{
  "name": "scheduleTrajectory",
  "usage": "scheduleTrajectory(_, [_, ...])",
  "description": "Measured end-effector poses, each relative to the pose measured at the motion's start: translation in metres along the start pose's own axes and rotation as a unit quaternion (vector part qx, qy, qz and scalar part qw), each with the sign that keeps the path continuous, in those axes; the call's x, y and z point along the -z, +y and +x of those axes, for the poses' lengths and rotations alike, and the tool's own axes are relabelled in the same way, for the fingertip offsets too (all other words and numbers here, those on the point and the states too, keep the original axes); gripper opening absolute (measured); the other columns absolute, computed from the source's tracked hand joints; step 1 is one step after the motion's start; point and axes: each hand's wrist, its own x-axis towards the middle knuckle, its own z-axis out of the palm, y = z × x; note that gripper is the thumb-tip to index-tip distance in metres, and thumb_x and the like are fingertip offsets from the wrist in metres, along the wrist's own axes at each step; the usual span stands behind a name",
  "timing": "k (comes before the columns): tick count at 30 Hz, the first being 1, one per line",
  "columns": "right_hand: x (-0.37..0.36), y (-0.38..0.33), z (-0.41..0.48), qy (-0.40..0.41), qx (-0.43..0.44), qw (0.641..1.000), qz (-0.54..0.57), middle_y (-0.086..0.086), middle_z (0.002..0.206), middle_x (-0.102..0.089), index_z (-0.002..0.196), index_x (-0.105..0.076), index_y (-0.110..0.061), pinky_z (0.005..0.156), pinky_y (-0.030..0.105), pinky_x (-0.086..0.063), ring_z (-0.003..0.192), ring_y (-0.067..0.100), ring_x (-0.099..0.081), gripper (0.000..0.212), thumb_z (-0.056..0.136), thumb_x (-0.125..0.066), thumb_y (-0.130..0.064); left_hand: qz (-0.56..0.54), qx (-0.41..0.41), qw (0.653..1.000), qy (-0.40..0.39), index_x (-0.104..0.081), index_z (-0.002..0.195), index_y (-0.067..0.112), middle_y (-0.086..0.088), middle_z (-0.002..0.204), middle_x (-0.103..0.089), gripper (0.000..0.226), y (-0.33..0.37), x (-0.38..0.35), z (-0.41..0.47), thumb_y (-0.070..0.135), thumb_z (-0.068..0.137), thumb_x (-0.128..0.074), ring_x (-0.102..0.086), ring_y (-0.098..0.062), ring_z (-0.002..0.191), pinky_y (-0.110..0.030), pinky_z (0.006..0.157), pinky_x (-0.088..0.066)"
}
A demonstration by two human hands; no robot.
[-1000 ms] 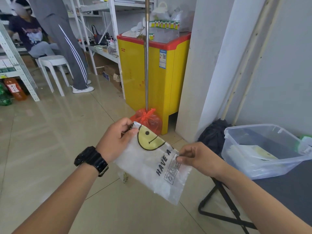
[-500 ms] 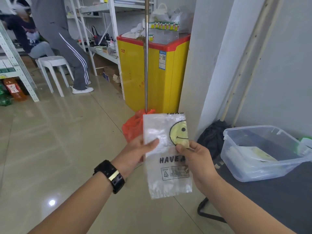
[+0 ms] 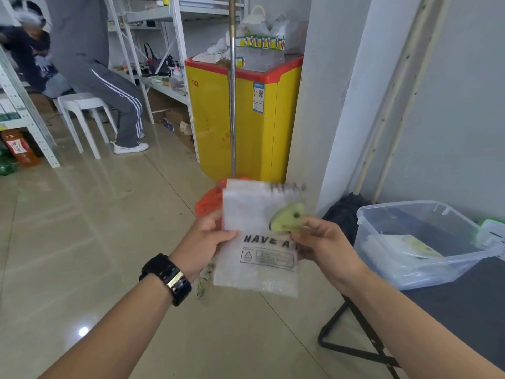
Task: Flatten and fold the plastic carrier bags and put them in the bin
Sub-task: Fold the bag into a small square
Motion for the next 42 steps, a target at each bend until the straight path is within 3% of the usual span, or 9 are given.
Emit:
scheduleTrajectory(5, [0.0,-0.005,-0.002,0.025,-0.012,0.999,0.045,0.015,0.086,-0.073,0.079,-0.073,-0.006,0.071,0.032,-0.055,0.079,0.029,-0.066,0.026,0.087,-0.05,0.0,0.061,-0.076,0.994,0.052,-0.066,0.052,0.019,0.005,0.06,-0.062,0.057,0.001,-0.006,-0.002,-0.022,0.08,-0.038,-0.051,-0.01,0.054,-0.016,0.048,-0.038])
scheduleTrajectory(8, [-0.007,0.0,-0.003,0.05,-0.017,0.999,0.009,0.01,0.104,-0.074,0.098,-0.073,-0.019,0.091,0.042,-0.048,0.099,0.03,-0.066,0.026,0.075,-0.063,-0.026,0.088,-0.118,0.987,0.07,-0.071,0.065,0.014,0.001,0.072,-0.066,0.048,0.002,-0.013,-0.005,-0.018,0.084,-0.042,-0.05,-0.01,0.059,-0.02,0.055,-0.036])
scheduleTrajectory(11, [-0.013,0.002,-0.006,0.076,-0.01,0.997,-0.013,0.005,0.109,-0.072,0.119,-0.061,-0.019,0.079,0.024,-0.05,0.095,0.018,-0.066,0.04,0.082,-0.075,-0.012,0.011,-0.106,0.992,0.064,-0.073,0.096,0.009,-0.006,0.101,-0.071,0.024,0.001,-0.016,0.0,0.013,0.091,-0.05,-0.064,-0.016,0.088,-0.027,0.078,-0.048])
scheduleTrajectory(15, [-0.018,0.0,-0.007,0.137,0.049,0.985,-0.098,-0.002,0.112,-0.064,0.125,-0.052,-0.023,0.069,0.009,-0.051,0.092,0.007,-0.064,0.053,0.082,-0.076,-0.003,-0.049,0.007,0.999,0.011,-0.064,0.119,0.026,-0.01,0.127,-0.062,0.054,-0.008,-0.018,0.002,0.059,0.076,-0.062,-0.062,-0.03,0.115,-0.049,0.099,-0.048])
scheduleTrajectory(23, [-0.021,0.0,-0.006,0.107,0.052,0.987,-0.103,-0.007,0.108,-0.066,0.131,-0.046,-0.031,0.092,0.035,-0.056,0.1,0.012,-0.066,0.047,0.093,-0.066,-0.01,-0.004,-0.039,0.995,0.088,-0.064,0.113,0.02,-0.013,0.117,-0.066,0.034,-0.01,-0.023,0.004,0.02,0.08,-0.072,-0.066,-0.024,0.093,-0.033,0.074,-0.054])
scheduleTrajectory(30, [-0.031,0.003,-0.007,0.158,0.14,0.965,-0.155,-0.01,0.107,-0.057,0.115,-0.044,-0.043,0.078,0.009,-0.048,0.091,0.002,-0.057,0.052,0.092,-0.064,-0.001,-0.415,0.17,0.894,0.01,-0.064,0.126,0.008,-0.018,0.125,-0.065,0.074,-0.001,-0.04,0.001,0.066,0.095,-0.031,-0.065,-0.034,0.111,-0.049,0.103,-0.041])
scheduleTrajectory(34, [-0.041,0.007,-0.013,0.19,0.182,0.933,-0.246,-0.025,0.108,-0.048,0.11,-0.04,-0.04,0.081,0.008,-0.042,0.101,-0.003,-0.05,0.051,0.085,-0.074,-0.011,-0.396,0.228,0.881,0.124,-0.062,0.123,0.007,-0.012,0.109,-0.069,0.053,-0.01,-0.067,0.001,0.047,0.099,-0.037,-0.062,-0.027,0.099,-0.041,0.091,-0.045])
scheduleTrajectory(38, [-0.051,0.013,-0.015,0.177,0.19,0.904,-0.34,-0.029,0.103,-0.044,0.104,-0.045,-0.038,0.091,0.027,-0.048,0.104,0.004,-0.049,0.027,0.093,-0.065,-0.025,-0.319,0.173,0.931,0.044,-0.063,0.119,0.014,-0.007,0.122,-0.066,0.053,-0.008,-0.106,-0.02,0.055,0.095,-0.04,-0.061,-0.022,0.114,-0.041,0.106,-0.043])
scheduleTrajectory(42, [-0.057,0.015,-0.018,0.182,0.162,0.927,-0.286,-0.029,0.107,-0.05,0.11,-0.048,-0.039,0.1,0.037,-0.044,0.11,-0.005,-0.046,0.013,0.1,-0.052,-0.031,-0.401,0.138,0.904,0.051,-0.061,0.126,0.013,-0.014,0.121,-0.069,0.066,-0.002,-0.117,-0.024,0.062,0.088,-0.039,-0.064,-0.025,0.115,-0.042,0.106,-0.042])
